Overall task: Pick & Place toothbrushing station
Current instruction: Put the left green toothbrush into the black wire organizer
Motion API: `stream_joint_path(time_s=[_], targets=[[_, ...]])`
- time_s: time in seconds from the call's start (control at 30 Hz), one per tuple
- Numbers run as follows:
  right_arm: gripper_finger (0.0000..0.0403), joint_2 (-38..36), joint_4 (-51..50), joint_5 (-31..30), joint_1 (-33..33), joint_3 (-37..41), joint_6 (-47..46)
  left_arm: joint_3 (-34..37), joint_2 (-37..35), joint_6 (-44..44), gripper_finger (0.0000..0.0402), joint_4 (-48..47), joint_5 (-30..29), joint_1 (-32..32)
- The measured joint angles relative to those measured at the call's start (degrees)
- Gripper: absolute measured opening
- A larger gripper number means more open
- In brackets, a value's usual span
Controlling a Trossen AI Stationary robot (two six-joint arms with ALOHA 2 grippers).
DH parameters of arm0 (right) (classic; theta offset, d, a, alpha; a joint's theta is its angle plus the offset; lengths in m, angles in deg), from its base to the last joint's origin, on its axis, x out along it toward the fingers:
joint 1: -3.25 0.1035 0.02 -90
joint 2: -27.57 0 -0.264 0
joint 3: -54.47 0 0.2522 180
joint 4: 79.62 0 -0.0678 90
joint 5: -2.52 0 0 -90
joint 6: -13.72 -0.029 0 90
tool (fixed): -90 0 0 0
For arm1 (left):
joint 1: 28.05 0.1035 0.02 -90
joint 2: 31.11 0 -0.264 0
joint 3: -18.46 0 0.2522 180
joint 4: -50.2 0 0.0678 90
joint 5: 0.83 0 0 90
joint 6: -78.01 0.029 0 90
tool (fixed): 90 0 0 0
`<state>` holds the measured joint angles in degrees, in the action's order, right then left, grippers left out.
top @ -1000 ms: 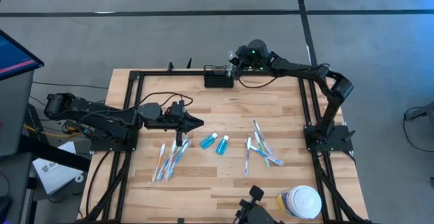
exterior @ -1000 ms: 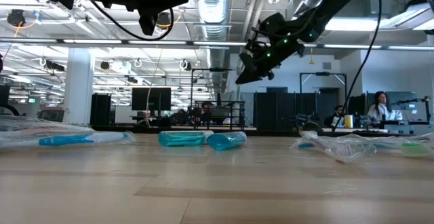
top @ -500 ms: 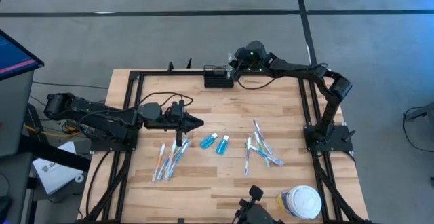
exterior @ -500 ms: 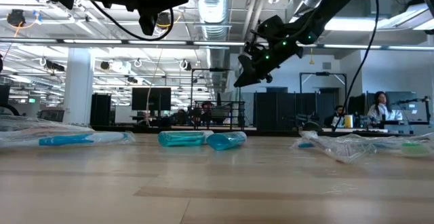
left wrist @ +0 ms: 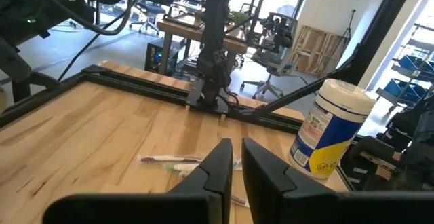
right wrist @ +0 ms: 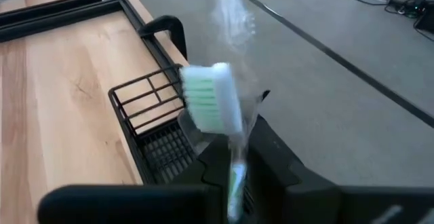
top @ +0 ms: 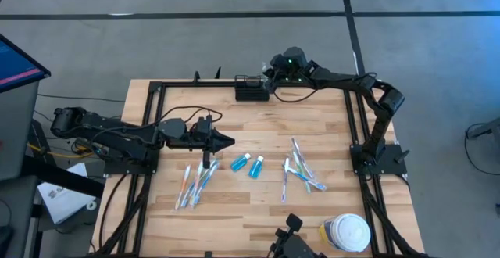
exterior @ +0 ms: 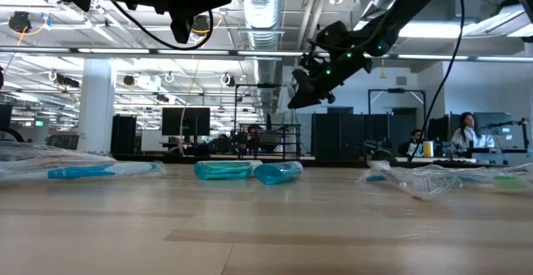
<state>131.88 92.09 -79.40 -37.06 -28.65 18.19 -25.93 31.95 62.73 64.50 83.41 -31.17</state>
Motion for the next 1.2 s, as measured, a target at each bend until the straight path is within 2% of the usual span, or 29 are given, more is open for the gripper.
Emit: stream_joint_path(time_s=[1.03,1.2], targets=[[0.0047,0.0,-1.4,1.22,-0.54,0.0,-1.31,0.0,-0.01,-0.16,0.0028,-0.09,0.0,-0.72],[0.0065,0.0,-2.6,2.06,-1.14,0.0,-1.07,0.0,-0.01,-0.16,0.0028,-0.11,0.0,-0.72]])
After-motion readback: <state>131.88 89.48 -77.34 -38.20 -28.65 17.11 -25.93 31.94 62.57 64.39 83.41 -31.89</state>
